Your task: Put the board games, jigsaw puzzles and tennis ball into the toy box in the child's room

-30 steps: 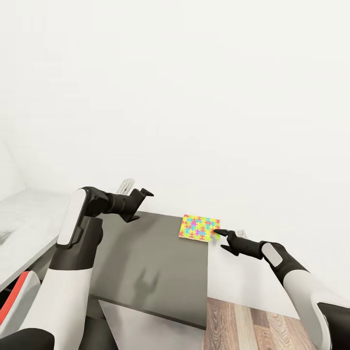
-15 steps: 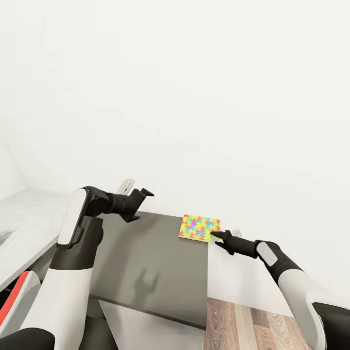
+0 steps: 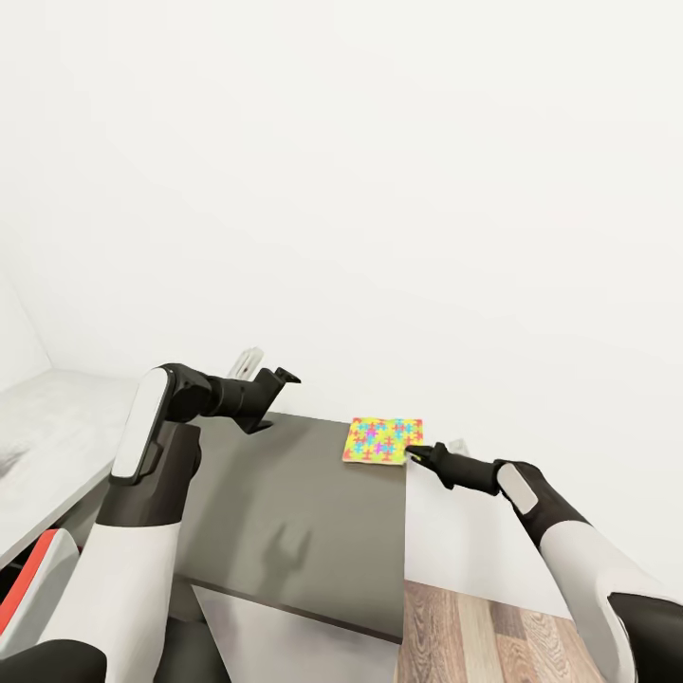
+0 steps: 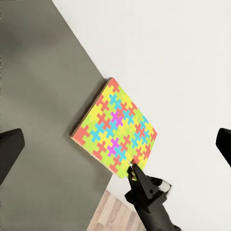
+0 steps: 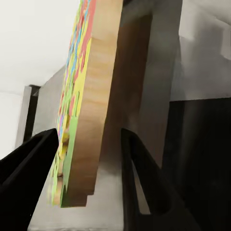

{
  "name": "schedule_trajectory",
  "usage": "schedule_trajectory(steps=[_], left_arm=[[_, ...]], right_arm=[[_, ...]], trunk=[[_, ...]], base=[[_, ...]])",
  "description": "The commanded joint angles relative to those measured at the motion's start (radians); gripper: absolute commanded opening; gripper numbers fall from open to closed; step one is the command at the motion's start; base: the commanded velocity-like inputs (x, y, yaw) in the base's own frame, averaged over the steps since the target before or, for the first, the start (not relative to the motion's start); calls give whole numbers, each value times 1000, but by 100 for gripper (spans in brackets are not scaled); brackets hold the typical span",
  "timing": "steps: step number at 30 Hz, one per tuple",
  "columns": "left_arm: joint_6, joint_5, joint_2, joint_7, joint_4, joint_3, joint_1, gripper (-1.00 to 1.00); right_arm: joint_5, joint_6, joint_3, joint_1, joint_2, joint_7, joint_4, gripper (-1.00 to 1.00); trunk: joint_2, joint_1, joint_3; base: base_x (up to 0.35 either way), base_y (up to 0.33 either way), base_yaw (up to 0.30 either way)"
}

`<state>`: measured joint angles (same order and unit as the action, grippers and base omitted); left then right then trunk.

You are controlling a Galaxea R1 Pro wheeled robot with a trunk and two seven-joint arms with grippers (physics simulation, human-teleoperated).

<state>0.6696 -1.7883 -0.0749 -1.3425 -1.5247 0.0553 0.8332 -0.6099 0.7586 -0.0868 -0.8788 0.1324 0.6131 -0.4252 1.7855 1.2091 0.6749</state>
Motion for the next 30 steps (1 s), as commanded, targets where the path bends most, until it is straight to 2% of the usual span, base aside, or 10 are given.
schedule_trajectory(steps=[1,5,10,16,21,30], left_arm=[[9,-4,0,-8,-4,-3,0,100],[8,-4,1,-11,-12,-5,-1,100],[12,-5,3,-14,-30,-9,-2,100],[13,-5,29,-15,-53,-11,-5,100],[13,-6,37,-15,-55,-12,-11,100],[18,-15,37,-15,-62,-6,-12,100]], right_arm=[[4,5,46,0,0,1,-24,-100],[3,6,98,6,-2,0,-79,-100],[4,7,116,8,-16,-1,-102,-100],[4,7,192,10,-20,-1,-135,-100],[4,7,209,18,-20,-1,-202,-100],[4,9,211,33,-14,0,-284,-100]], trunk=[[0,0,1],[0,0,1],[0,0,1],[0,0,1],[0,0,1],[0,0,1]], base=[[0,0,0],[0,0,0],[0,0,0],[0,0,0],[0,0,0],[0,0,0]])
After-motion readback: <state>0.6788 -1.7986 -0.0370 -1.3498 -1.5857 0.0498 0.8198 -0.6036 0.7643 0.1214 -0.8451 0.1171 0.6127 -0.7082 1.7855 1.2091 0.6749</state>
